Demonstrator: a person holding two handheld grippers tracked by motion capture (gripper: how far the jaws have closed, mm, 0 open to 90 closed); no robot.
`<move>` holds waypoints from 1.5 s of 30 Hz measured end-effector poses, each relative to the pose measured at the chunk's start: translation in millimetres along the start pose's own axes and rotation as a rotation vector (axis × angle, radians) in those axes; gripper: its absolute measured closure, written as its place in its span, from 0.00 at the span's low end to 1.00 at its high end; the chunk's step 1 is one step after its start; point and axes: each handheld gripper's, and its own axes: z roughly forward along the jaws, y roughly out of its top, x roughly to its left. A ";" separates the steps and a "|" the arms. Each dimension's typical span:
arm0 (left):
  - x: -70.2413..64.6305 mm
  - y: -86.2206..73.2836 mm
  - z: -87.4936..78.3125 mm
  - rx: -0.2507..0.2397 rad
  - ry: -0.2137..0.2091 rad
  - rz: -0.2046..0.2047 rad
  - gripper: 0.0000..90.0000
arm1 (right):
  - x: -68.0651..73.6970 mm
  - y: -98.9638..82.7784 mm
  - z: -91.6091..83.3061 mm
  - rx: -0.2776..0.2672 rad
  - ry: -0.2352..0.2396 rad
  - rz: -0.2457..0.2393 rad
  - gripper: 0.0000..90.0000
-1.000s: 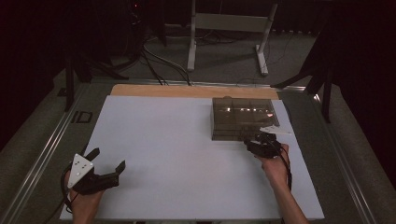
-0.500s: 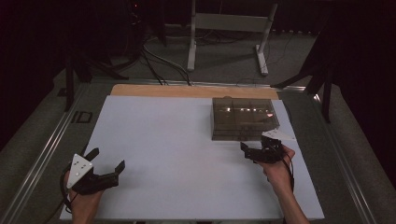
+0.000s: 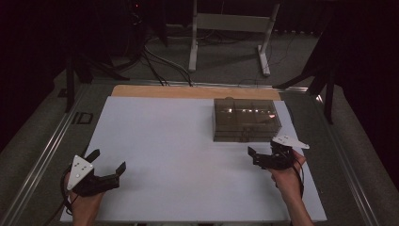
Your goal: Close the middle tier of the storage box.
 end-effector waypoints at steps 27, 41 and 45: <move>2.1 0.5 -0.7 -0.017 -0.004 -0.021 0.01 | 0.1 -37.6 -36.7 -0.184 0.019 -0.007 0.03; 3.2 1.2 0.1 -0.033 -0.021 -0.041 0.01 | -2.3 -54.0 -54.7 -0.257 0.017 -0.027 0.03; 3.2 1.4 1.0 -0.033 -0.022 -0.043 0.01 | 0.9 -55.6 -56.8 -0.273 0.008 -0.039 0.03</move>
